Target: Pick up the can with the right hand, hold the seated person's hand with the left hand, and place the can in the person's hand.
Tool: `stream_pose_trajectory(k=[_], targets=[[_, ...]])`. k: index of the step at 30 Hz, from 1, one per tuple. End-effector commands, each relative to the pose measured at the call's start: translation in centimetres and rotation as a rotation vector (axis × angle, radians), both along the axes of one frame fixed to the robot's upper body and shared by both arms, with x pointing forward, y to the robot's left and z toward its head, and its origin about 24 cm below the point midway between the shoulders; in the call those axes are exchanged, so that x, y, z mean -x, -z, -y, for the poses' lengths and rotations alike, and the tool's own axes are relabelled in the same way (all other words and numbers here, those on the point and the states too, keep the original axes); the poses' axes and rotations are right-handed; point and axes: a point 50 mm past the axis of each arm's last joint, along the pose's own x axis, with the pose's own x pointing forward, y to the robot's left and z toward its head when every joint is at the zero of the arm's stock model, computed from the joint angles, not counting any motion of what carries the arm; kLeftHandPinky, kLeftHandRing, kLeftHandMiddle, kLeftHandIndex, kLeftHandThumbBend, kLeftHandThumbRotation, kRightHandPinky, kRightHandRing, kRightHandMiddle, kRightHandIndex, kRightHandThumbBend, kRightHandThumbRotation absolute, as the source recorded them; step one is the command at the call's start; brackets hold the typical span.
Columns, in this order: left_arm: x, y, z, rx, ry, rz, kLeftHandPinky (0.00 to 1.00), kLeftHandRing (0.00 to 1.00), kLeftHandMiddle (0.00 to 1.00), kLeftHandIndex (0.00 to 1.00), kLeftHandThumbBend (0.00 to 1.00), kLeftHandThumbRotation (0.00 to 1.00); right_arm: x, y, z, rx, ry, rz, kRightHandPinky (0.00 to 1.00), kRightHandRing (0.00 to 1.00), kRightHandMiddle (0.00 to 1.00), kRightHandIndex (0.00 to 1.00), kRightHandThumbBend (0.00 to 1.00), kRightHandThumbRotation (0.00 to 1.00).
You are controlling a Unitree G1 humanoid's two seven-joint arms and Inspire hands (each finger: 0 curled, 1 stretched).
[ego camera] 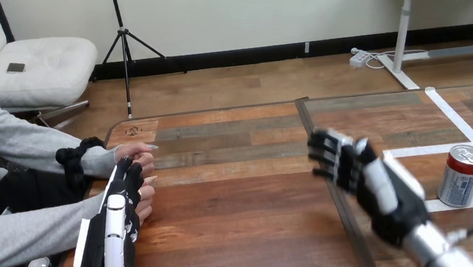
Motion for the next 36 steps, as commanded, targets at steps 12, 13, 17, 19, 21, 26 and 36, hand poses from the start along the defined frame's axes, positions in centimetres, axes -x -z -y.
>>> stream_pose_trajectory(k=[12,13,17,19,21,26,36], targets=[[-1.3,-1.3,0.7,-0.018,0.017,0.075,1.0,0.96,0.94,0.94,0.45,1.0,-5.5,-11.0,2.7,0.016,0.051,0.372,0.87,0.91,0.9,0.89,0.98,1.0],[-1.3,-1.3,0.7,-0.013,0.013,0.078,1.0,0.96,0.94,0.94,0.45,1.0,-5.6,-11.3,3.0,0.021,0.059,0.377,0.87,0.91,0.91,0.9,0.98,1.0],[-1.3,-1.2,0.8,-0.002,0.011,0.077,1.0,0.95,0.94,0.94,0.43,1.0,-5.9,-12.0,3.7,0.036,0.082,0.393,0.87,0.91,0.9,0.9,0.98,1.0],[-1.3,-1.2,0.8,-0.001,0.014,0.073,1.0,0.95,0.94,0.94,0.43,1.0,-6.0,-12.4,4.0,0.041,0.097,0.401,0.87,0.91,0.9,0.9,0.98,1.0],[-1.3,-1.2,0.8,0.0,0.016,0.071,1.0,0.96,0.94,0.94,0.44,1.0,-6.0,-12.6,4.3,0.043,0.108,0.406,0.87,0.91,0.9,0.9,0.98,1.0],[-1.2,-1.2,0.8,0.006,0.004,0.069,1.0,0.96,0.94,0.94,0.45,1.0,-6.3,-13.4,5.2,0.05,0.133,0.415,0.88,0.92,0.9,0.9,0.98,1.0],[-1.1,-1.3,0.8,0.014,0.01,0.069,1.0,0.97,0.95,0.95,0.44,1.0,-6.6,-14.5,6.9,0.065,0.19,0.449,0.85,0.9,0.89,0.89,0.97,1.0]])
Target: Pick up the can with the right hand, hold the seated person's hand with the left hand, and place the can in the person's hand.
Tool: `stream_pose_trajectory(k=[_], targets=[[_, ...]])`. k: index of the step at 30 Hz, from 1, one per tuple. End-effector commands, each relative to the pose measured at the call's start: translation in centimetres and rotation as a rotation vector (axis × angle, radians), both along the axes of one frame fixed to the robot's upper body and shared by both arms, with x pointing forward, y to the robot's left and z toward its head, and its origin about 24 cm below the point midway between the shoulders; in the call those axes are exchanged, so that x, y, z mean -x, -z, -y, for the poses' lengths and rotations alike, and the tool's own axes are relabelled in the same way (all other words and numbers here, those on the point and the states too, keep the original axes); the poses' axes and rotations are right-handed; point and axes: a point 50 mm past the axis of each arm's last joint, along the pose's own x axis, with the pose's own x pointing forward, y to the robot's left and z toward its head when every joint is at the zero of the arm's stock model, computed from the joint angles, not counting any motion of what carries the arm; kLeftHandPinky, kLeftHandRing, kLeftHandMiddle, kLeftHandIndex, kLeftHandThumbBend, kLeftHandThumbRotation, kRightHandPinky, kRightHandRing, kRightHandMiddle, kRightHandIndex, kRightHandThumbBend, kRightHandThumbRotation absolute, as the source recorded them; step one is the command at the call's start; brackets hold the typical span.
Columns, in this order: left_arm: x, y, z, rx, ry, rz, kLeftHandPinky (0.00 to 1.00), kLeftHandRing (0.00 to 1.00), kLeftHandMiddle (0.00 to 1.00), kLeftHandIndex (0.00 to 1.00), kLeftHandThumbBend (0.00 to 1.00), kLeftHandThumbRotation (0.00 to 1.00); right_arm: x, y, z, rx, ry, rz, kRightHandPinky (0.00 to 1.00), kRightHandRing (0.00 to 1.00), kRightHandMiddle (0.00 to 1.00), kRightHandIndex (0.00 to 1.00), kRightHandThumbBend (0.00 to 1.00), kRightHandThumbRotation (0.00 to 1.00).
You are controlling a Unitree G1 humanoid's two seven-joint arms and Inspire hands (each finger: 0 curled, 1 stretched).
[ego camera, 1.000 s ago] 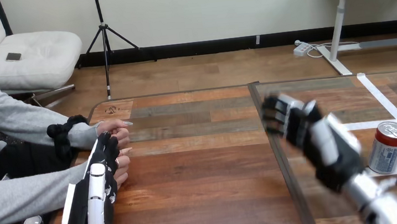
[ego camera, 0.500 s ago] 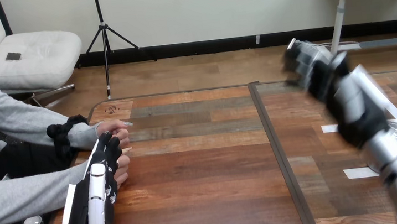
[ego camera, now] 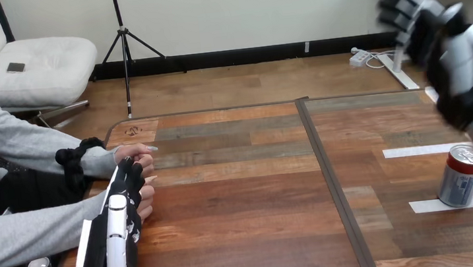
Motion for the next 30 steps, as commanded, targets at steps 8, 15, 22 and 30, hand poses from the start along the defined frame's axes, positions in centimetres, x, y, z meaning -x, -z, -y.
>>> stream_pose_trajectory(k=[8,15,22,30], targets=[[-1.1,-1.4,0.3,-0.016,0.021,0.075,1.0,0.97,0.95,0.95,0.44,1.0,-1.0,-3.1,2.2,0.03,0.098,0.102,0.81,0.89,0.88,0.88,0.98,1.0],[-1.1,-1.4,0.3,-0.019,0.018,0.074,1.0,0.96,0.95,0.95,0.44,1.0,-1.0,-3.4,3.4,0.04,0.15,0.103,0.8,0.89,0.88,0.88,1.0,1.0],[-1.1,-1.4,0.2,-0.015,0.017,0.07,1.0,0.96,0.95,0.95,0.44,1.0,-0.8,-3.5,4.8,0.045,0.199,0.097,0.81,0.9,0.9,0.89,1.0,0.97],[-1.0,-1.4,0.2,-0.017,0.014,0.07,1.0,0.97,0.95,0.96,0.42,1.0,-0.4,-2.9,6.2,0.074,0.273,0.078,0.79,0.88,0.88,0.87,0.95,0.83]])
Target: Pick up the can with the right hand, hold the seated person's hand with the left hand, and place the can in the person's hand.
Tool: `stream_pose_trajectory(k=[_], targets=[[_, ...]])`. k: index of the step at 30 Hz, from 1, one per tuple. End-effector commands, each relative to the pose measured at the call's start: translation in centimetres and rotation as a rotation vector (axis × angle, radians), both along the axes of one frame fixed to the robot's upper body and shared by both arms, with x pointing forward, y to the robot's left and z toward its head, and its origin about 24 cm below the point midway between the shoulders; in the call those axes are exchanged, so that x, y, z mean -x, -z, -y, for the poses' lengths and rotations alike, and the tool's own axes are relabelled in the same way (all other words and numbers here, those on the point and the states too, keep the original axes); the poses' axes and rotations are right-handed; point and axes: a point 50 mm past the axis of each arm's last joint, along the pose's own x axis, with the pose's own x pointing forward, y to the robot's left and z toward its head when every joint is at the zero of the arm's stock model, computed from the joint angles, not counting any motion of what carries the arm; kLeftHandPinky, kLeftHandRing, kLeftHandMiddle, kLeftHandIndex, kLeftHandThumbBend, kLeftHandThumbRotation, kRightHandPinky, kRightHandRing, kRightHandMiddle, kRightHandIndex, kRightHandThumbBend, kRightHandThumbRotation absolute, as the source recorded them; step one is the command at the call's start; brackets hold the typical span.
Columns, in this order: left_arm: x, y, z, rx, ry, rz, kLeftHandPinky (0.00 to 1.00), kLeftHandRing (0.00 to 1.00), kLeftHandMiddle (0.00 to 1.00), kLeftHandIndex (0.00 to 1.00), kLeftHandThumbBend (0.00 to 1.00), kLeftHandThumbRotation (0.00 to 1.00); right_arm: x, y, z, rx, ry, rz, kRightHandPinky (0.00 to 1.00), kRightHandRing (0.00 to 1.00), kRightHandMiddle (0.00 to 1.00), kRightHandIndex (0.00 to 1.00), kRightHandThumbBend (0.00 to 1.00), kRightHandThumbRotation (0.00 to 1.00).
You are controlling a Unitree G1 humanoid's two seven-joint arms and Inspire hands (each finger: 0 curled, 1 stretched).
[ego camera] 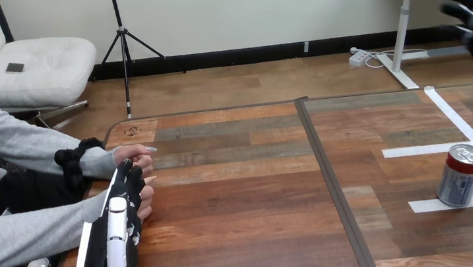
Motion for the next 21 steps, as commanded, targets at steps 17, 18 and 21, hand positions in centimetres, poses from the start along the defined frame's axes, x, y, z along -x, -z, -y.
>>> stream_pose_trajectory(k=[17,18,21], targets=[[-1.2,-1.6,-0.1,-0.027,0.023,0.075,1.0,0.96,0.95,0.96,0.43,1.0,-0.2,-1.4,3.2,0.029,0.179,0.012,0.77,0.85,0.85,0.85,1.0,0.52],[-1.2,-1.6,-0.1,-0.026,0.023,0.075,1.0,0.96,0.95,0.96,0.44,1.0,-0.2,-1.3,3.3,0.03,0.184,0.01,0.76,0.85,0.85,0.85,1.0,0.49],[-1.2,-1.6,-0.1,-0.029,0.023,0.077,1.0,0.96,0.94,0.96,0.44,1.0,0.0,-0.9,3.5,0.046,0.202,-0.01,0.76,0.86,0.86,0.86,1.0,0.46]])
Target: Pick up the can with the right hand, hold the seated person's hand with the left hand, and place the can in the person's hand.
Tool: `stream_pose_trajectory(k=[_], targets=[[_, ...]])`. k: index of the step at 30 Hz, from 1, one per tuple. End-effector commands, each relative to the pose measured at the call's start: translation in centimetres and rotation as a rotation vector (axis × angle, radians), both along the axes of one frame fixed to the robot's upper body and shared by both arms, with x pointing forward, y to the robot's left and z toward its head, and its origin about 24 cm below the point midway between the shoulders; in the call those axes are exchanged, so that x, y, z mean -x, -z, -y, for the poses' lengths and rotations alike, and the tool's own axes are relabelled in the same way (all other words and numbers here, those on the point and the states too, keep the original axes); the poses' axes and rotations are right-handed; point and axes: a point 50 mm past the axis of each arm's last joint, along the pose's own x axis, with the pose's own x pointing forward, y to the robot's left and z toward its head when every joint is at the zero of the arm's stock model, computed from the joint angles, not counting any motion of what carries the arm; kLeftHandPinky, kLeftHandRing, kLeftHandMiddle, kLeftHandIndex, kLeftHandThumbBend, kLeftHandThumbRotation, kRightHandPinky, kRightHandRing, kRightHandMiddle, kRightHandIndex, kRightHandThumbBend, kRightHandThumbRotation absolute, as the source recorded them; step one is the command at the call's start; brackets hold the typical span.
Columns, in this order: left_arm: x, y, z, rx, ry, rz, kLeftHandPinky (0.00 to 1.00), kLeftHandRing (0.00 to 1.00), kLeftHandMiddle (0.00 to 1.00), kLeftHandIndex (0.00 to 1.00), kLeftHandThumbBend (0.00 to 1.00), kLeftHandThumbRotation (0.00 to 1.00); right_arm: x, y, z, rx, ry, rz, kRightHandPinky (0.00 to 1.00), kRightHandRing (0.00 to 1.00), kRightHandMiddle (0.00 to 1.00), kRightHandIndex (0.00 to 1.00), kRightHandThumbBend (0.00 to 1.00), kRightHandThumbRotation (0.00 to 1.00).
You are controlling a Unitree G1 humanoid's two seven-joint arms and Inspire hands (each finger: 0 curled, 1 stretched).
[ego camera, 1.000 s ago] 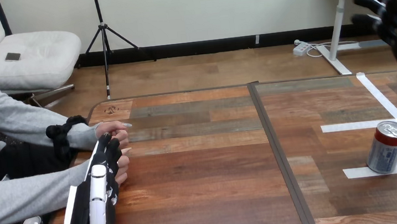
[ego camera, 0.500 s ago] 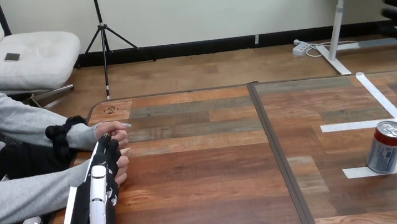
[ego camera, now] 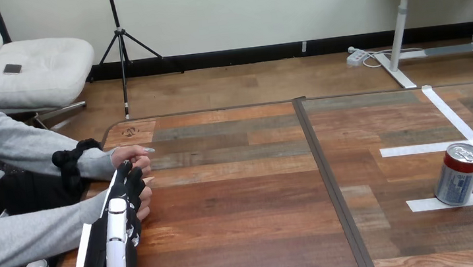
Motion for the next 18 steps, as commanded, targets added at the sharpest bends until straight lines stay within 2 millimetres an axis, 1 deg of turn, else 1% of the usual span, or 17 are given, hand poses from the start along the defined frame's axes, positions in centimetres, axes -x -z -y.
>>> stream_pose_trajectory(k=[1,11,18], targets=[[-1.3,-1.6,-0.1,-0.029,0.024,0.08,1.0,0.96,0.94,0.96,0.44,1.0,-1.2,-2.9,0.2,0.046,0.016,0.096,0.76,0.86,0.86,0.86,1.0,0.45],[-1.3,-1.6,-0.1,-0.025,0.021,0.073,1.0,0.96,0.94,0.95,0.44,1.0,-0.9,-1.8,0.7,0.013,0.049,0.054,0.81,0.88,0.88,0.88,1.0,0.31],[-1.3,-1.6,-0.1,-0.022,0.026,0.079,1.0,0.96,0.94,0.95,0.43,1.0,-0.7,-1.1,0.9,0.022,0.052,0.016,0.82,0.89,0.89,0.89,1.0,0.26]])
